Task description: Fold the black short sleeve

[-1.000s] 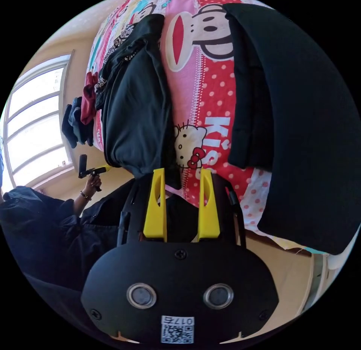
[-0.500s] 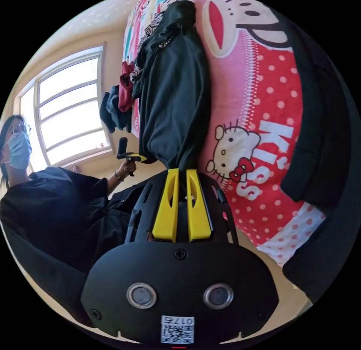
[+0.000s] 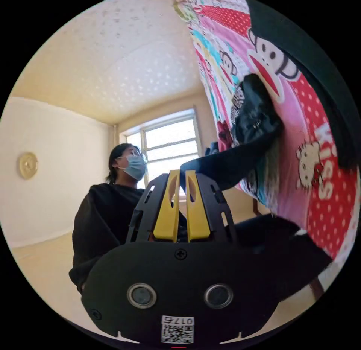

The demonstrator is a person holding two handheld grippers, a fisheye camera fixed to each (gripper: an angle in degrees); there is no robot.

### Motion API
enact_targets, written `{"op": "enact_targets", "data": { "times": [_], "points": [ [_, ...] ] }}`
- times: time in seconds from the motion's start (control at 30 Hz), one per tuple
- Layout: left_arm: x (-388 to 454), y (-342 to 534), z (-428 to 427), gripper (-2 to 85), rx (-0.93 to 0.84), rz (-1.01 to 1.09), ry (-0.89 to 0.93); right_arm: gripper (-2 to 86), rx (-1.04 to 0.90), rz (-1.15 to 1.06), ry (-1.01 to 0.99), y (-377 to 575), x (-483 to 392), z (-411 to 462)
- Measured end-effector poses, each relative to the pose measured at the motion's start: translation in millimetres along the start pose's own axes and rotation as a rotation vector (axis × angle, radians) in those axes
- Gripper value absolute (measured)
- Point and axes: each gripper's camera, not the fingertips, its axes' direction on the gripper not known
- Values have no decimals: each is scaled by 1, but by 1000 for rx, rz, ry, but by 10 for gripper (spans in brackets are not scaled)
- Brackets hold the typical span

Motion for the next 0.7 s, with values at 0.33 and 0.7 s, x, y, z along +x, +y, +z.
{"op": "enact_targets", "data": {
  "times": [0.33, 0.7],
  "points": [
    [8, -219, 49, 101, 282, 191, -254, 61, 139, 21, 209, -272, 107, 67],
    [-59, -108, 97, 184, 307, -13, -896, 151, 145, 126, 976, -158, 64, 94]
  ]
}}
